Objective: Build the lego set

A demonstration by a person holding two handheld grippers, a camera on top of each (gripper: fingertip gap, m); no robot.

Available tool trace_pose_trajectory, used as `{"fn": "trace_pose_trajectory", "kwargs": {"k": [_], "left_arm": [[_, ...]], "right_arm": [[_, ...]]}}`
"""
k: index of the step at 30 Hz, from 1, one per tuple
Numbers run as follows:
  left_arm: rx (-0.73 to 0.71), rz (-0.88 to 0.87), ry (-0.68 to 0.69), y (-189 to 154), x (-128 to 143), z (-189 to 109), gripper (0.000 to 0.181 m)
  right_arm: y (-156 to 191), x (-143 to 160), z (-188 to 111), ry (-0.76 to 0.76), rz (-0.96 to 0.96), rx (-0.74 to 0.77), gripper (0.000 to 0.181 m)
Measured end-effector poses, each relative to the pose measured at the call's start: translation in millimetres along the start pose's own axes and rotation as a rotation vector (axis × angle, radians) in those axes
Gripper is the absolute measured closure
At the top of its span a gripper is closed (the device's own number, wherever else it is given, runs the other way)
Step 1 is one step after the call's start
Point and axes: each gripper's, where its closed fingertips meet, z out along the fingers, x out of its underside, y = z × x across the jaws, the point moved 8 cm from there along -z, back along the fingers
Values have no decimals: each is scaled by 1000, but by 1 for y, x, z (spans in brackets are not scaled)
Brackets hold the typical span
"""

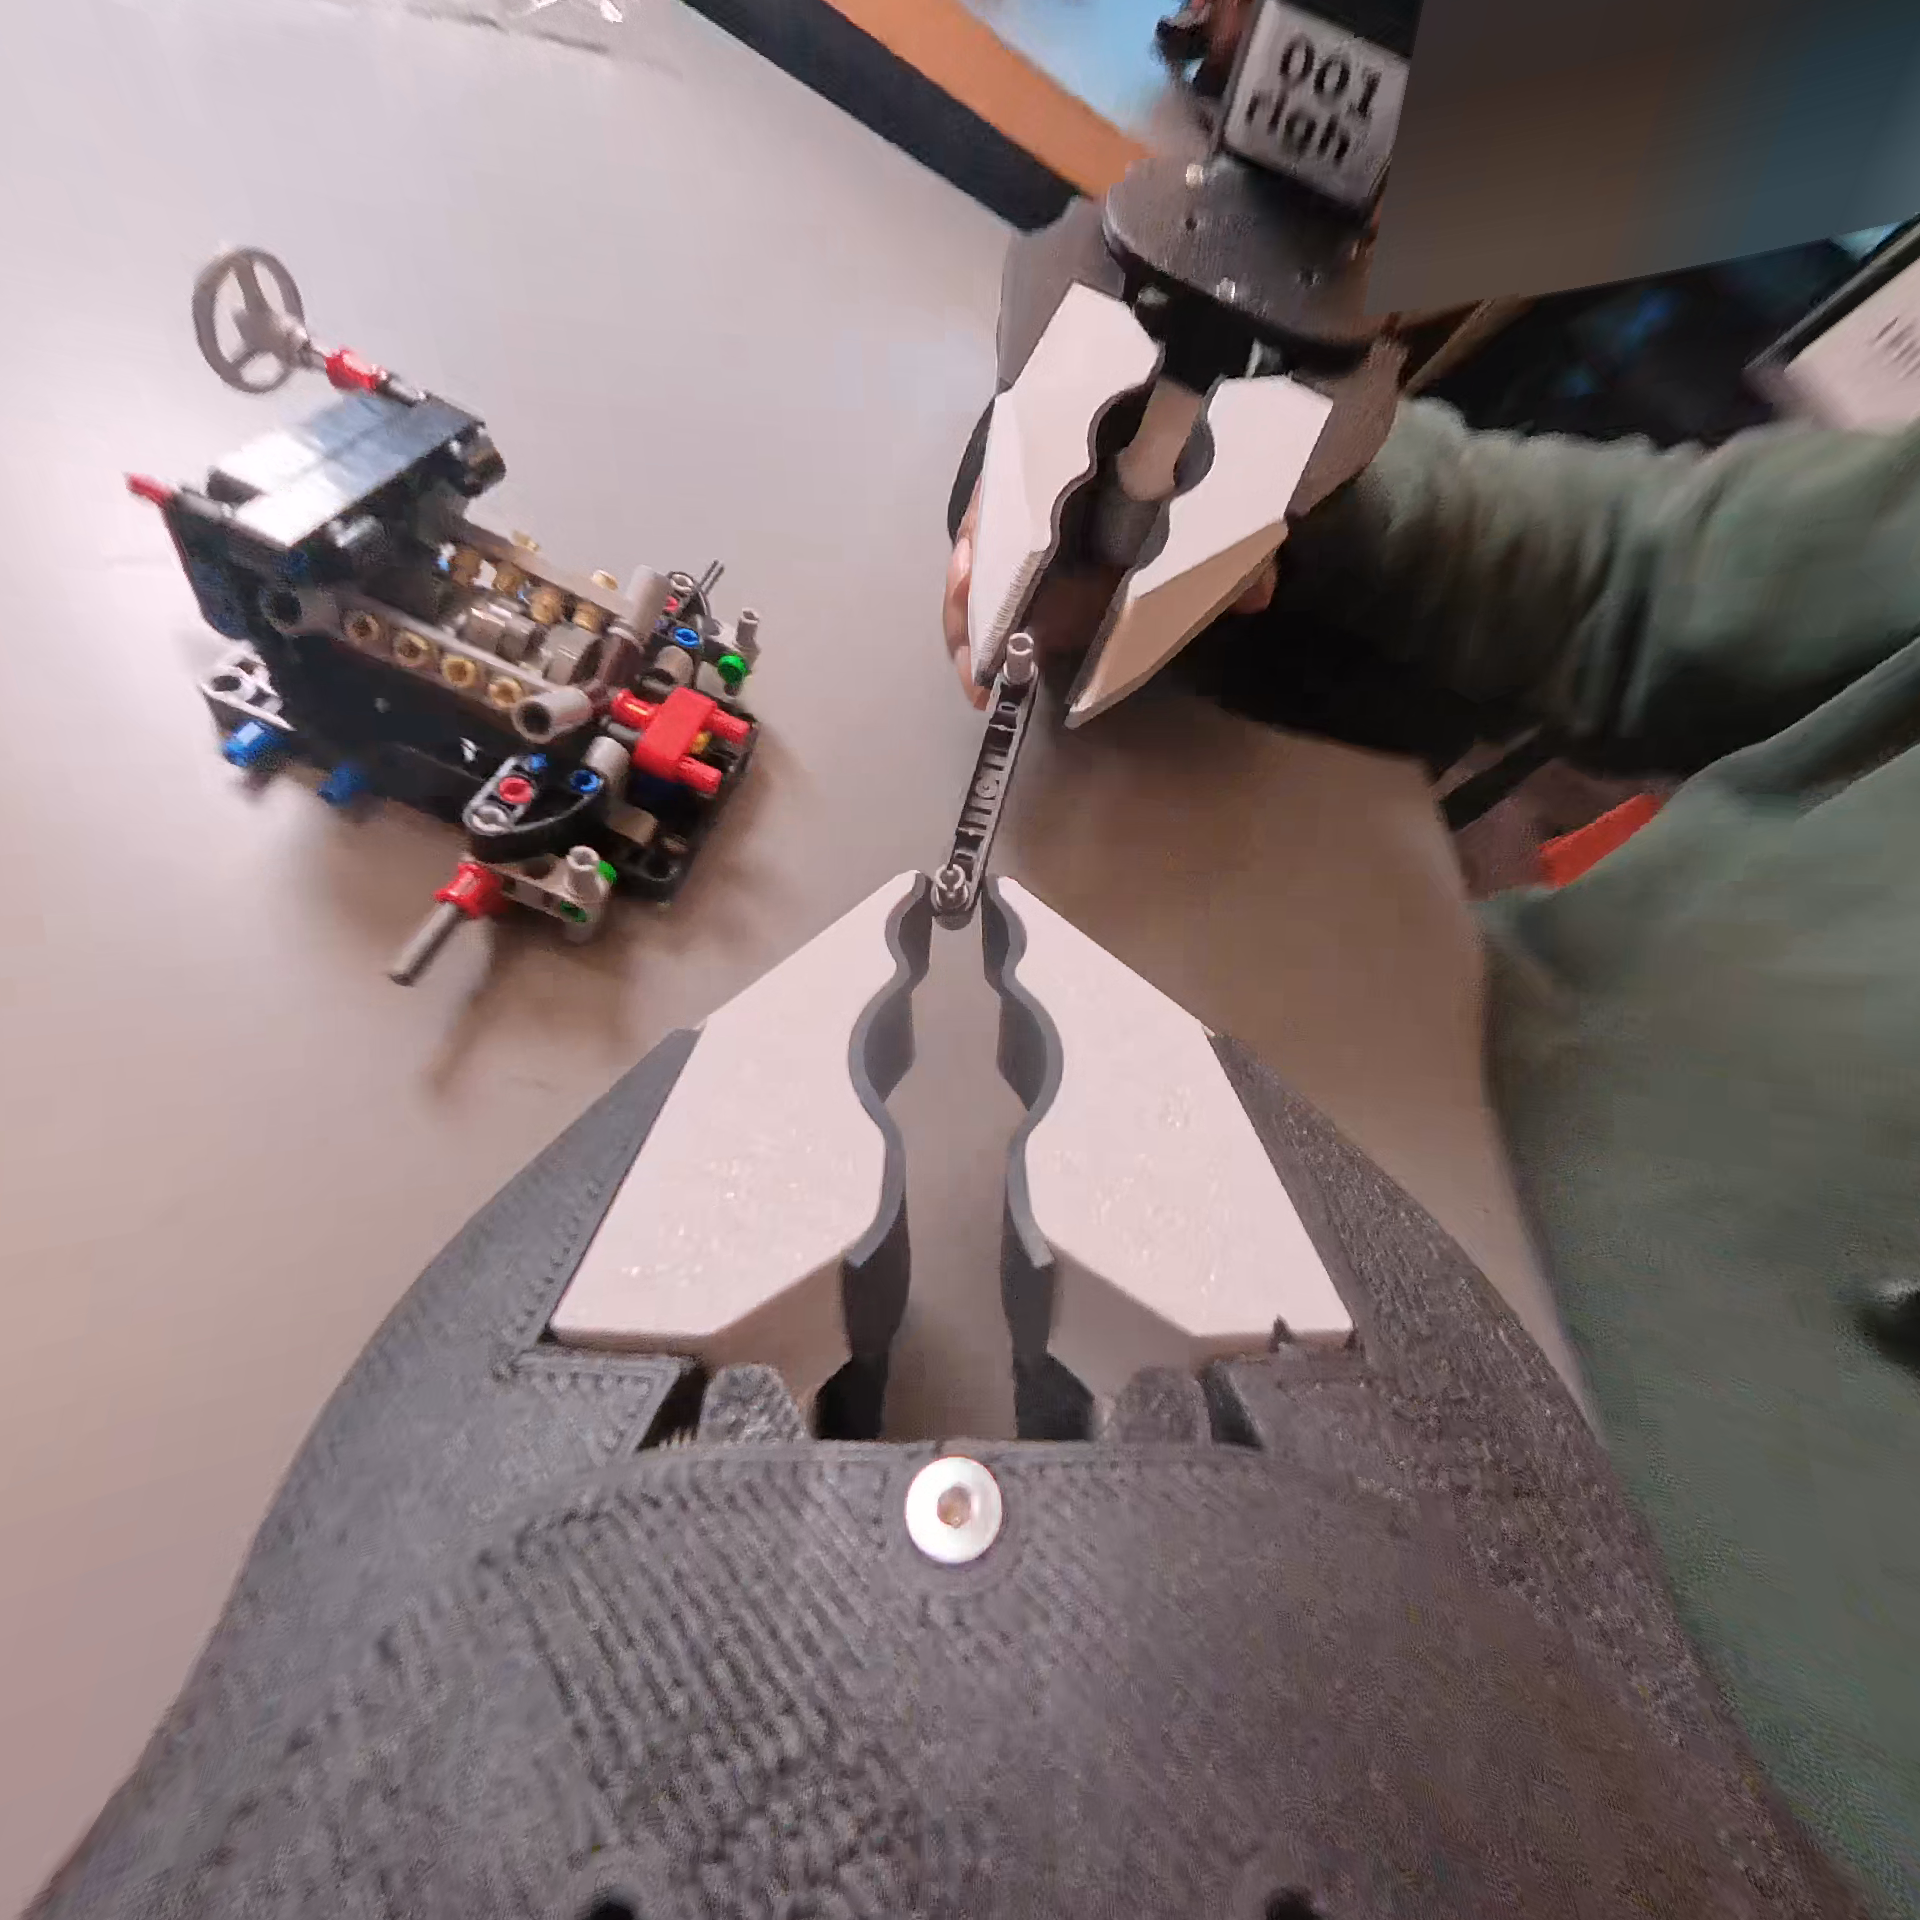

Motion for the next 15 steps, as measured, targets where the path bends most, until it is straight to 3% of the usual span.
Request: {"fn": "trace_pose_trajectory", "kwargs": {"k": [5, 15], "left_arm": [[-95, 257, -19, -5, -3, 0, 174], [-242, 441, 65, 20, -17, 7, 174]], "right_arm": [[-1, 3, 1, 77, -106, 66, 173], [-27, -9, 8, 225, -322, 147, 174]]}}
